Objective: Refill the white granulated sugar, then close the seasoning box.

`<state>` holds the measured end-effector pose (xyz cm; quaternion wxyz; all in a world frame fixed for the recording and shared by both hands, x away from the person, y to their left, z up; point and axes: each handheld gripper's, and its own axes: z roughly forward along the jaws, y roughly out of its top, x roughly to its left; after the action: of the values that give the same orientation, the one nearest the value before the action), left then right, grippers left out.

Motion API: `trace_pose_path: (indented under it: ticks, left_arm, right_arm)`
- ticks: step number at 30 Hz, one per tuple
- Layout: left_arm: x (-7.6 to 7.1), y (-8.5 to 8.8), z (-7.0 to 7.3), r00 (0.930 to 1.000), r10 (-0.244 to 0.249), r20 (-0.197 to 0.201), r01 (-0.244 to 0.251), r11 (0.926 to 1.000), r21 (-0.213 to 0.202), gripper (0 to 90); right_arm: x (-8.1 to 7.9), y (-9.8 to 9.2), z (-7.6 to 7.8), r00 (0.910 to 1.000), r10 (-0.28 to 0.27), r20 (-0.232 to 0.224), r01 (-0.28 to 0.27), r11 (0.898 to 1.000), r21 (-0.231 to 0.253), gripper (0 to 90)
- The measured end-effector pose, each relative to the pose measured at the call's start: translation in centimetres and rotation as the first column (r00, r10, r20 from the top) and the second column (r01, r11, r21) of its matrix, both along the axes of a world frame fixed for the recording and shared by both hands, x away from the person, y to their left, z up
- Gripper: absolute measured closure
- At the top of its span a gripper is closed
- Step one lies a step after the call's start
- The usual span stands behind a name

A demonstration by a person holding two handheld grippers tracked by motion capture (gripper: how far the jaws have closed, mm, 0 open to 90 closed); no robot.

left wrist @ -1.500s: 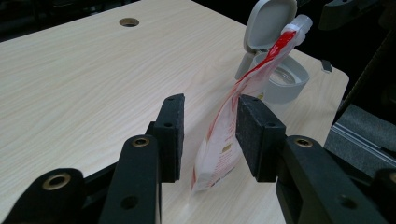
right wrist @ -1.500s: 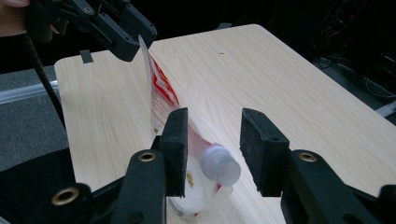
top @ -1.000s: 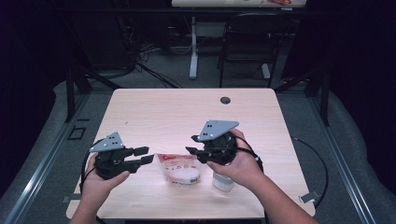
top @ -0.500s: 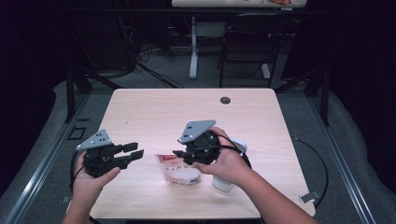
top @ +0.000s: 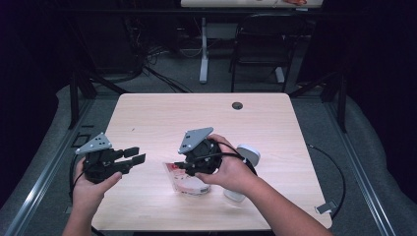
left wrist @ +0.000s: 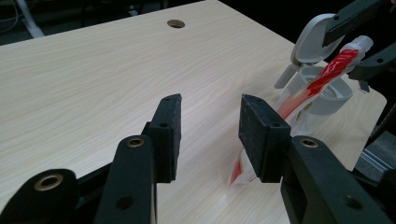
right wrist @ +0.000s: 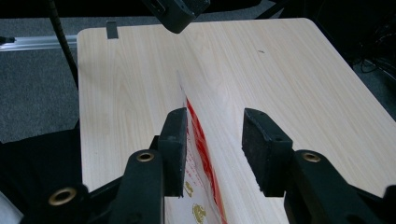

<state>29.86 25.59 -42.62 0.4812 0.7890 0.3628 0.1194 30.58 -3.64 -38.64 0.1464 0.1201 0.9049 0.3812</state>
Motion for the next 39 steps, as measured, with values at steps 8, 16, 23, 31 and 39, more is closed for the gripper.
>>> trace_pose_path:
  ticks: [8, 16, 23, 31, 39]
  left_arm:
    - [0.0, 0.1, -0.3, 1.0, 0.006, -0.007, -0.006, 1.0, 0.006, 59.5]
    - [-0.1, 0.0, -0.6, 0.9999, 0.01, -0.005, -0.01, 0.9998, 0.019, 59.3]
    - [0.0, -0.3, -1.1, 0.9998, 0.003, -0.02, -0.003, 0.9996, 0.028, 58.9]
    - [-0.1, -0.4, -1.2, 0.9997, 0.006, -0.022, -0.005, 0.9996, 0.028, 58.9]
    - [-0.1, -0.4, -1.3, 0.9997, 0.006, -0.025, -0.005, 0.9995, 0.032, 58.6]
  right_arm:
    - [0.0, 0.7, -0.4, 1.0, 0.008, -0.005, -0.008, 1.0, -0.02, 60.8]
    - [0.4, 1.4, -0.8, 0.9997, 0.022, -0.008, -0.022, 0.998, -0.055, 60.7]
    - [0.7, 2.0, -1.1, 0.9994, 0.029, -0.021, -0.03, 0.998, -0.061, 61.3]
    - [0.8, 3.0, -1.6, 0.9976, 0.047, -0.05, -0.052, 0.994, -0.1, 66.6]
    - [1.2, 3.7, -1.9, 0.9953, 0.049, -0.084, -0.061, 0.987, -0.147, 71.9]
